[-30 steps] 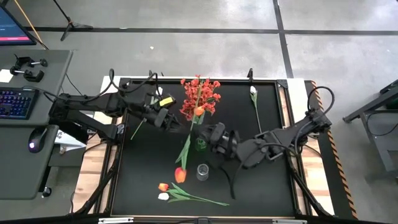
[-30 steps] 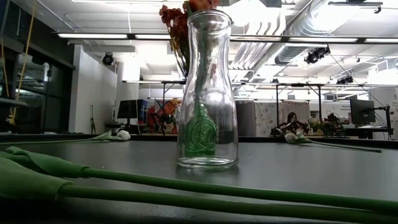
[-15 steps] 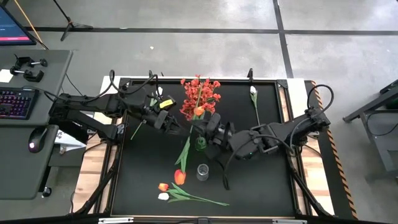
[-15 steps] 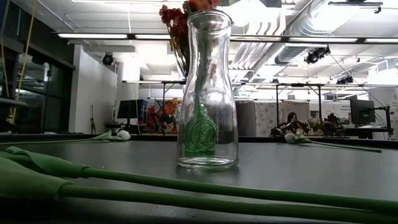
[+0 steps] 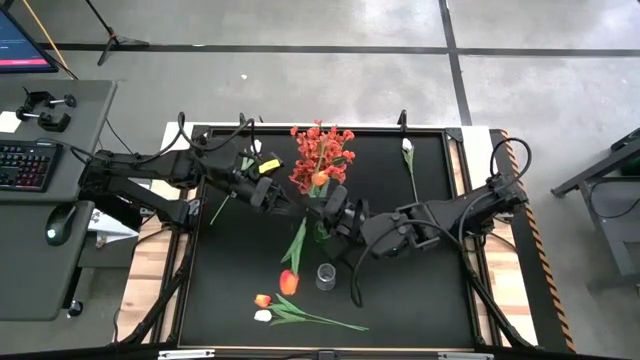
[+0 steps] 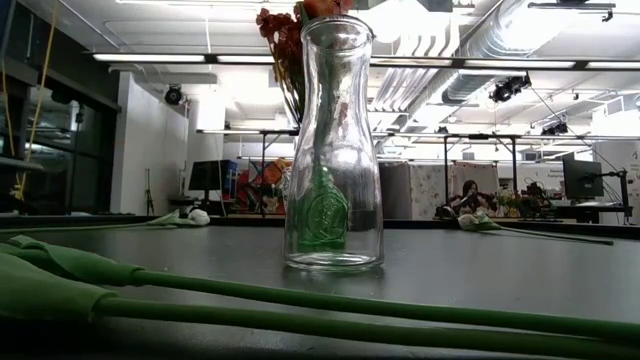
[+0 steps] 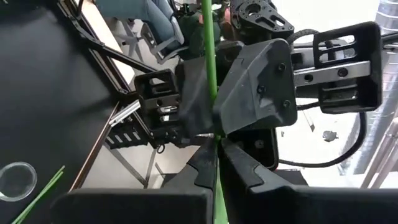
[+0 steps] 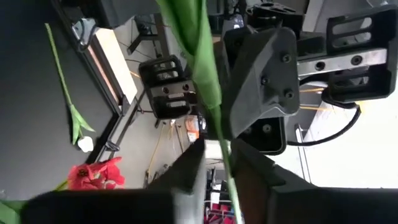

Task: Sort flowers into vase by color
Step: Put the top orange tulip into the green flower vase

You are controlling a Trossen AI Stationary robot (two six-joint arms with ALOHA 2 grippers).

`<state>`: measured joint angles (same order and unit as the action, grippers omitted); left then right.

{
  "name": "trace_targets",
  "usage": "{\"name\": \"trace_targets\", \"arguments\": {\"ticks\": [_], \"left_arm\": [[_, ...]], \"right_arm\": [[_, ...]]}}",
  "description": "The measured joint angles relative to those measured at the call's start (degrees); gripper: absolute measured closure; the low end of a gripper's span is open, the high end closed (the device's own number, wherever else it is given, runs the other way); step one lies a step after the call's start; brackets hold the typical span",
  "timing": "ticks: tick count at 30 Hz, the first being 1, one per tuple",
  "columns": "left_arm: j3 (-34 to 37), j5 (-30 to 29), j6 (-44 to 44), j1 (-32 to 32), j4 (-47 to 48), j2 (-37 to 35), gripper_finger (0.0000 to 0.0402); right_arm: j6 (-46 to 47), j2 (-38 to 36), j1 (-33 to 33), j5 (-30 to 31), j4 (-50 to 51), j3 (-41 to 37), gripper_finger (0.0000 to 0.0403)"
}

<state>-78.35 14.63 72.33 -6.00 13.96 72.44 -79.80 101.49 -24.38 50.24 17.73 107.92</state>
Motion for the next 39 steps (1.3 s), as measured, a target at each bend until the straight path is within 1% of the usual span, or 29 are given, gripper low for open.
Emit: {"name": "trace_targets", "arguments": {"ticks": [2,3,6,8,11,14,17,19,22,24,25,27,28,30,32,34,35,37,39], "left_arm": [[0.0,-0.07,-0.38,0.0,-0.01,0.0,0.0401],[0.0,-0.09,-1.34,0.0,-0.28,0.0,0.0401],[0.0,-0.36,-6.13,0.0,-0.47,0.0,0.0399],[0.0,-1.35,-8.39,0.01,-0.62,0.0,0.0389],[0.0,-1.64,-10.51,0.79,-0.6,-0.08,0.0361],[0.0,-1.62,-12.75,2.21,-0.22,-0.85,0.0323],[0.0,0.19,-17.87,5.38,-0.01,-3.32,0.0285],[0.0,2.0,-21.74,8.2,0.35,-5.76,0.0267],[0.0,3.28,-27.64,12.16,2.6,-10.0,0.025],[0.0,2.25,-31.47,14.31,6.05,-13.23,0.0246],[-0.02,0.7,-33.65,15.0,8.11,-14.89,0.0246],[-0.02,-3.98,-38.45,15.5,13.53,-17.81,0.0247],[-0.04,-6.81,-40.77,15.39,15.91,-19.07,0.0248],[0.1,-11.94,-44.16,14.47,20.52,-21.01,0.0249],[1.15,-15.43,-45.16,12.72,21.71,-22.45,0.025],[3.35,-18.79,-46.16,10.58,20.62,-23.63,0.025],[5.04,-20.51,-46.87,9.45,18.72,-24.13,0.025],[9.44,-23.26,-47.58,6.9,13.11,-24.92,0.025],[15.34,-25.07,-47.53,4.58,4.59,-25.26,0.025]], "right_arm": [[-0.12,0.0,-0.09,0.55,-0.67,0.0,0.0386],[-0.19,0.0,-0.11,0.9,-0.71,0.0,0.0393],[-0.17,0.0,-0.13,2.11,-0.77,0.0,0.0393],[-0.19,0.0,-0.13,2.32,-0.77,-0.01,0.0398],[-0.02,0.0,-0.22,2.71,-0.81,-0.02,0.0399],[-0.12,0.0,-0.45,5.09,-0.85,-0.02,0.0401],[0.37,-0.26,-0.85,7.4,-0.3,-0.02,0.0401],[2.25,-0.75,-0.99,8.77,0.11,-0.04,0.0402],[8.7,-2.14,-1.19,11.47,1.29,-0.04,0.0402],[15.17,-3.76,-1.26,13.68,3.52,-0.04,0.0402],[19.49,-4.82,-1.47,14.95,5.61,-0.05,0.0402],[30.08,-7.67,-1.73,17.1,11.62,-0.07,0.0402],[36.9,-9.45,-2.02,17.26,15.49,-0.07,0.0402],[53.19,-13.63,-2.41,15.43,24.76,-0.07,0.0402],[71.89,-17.92,-2.42,9.54,35.36,-0.07,0.0402],[87.68,-21.5,-2.25,2.31,45.39,-0.04,0.0402],[93.74,-22.74,-2.25,-0.19,49.59,-0.02,0.0402],[102.1,-24.48,-3.29,-1.84,55.24,-1.1,0.0403],[106.55,-26.31,-5.66,-2.06,56.22,-4.52,0.0403]]}}
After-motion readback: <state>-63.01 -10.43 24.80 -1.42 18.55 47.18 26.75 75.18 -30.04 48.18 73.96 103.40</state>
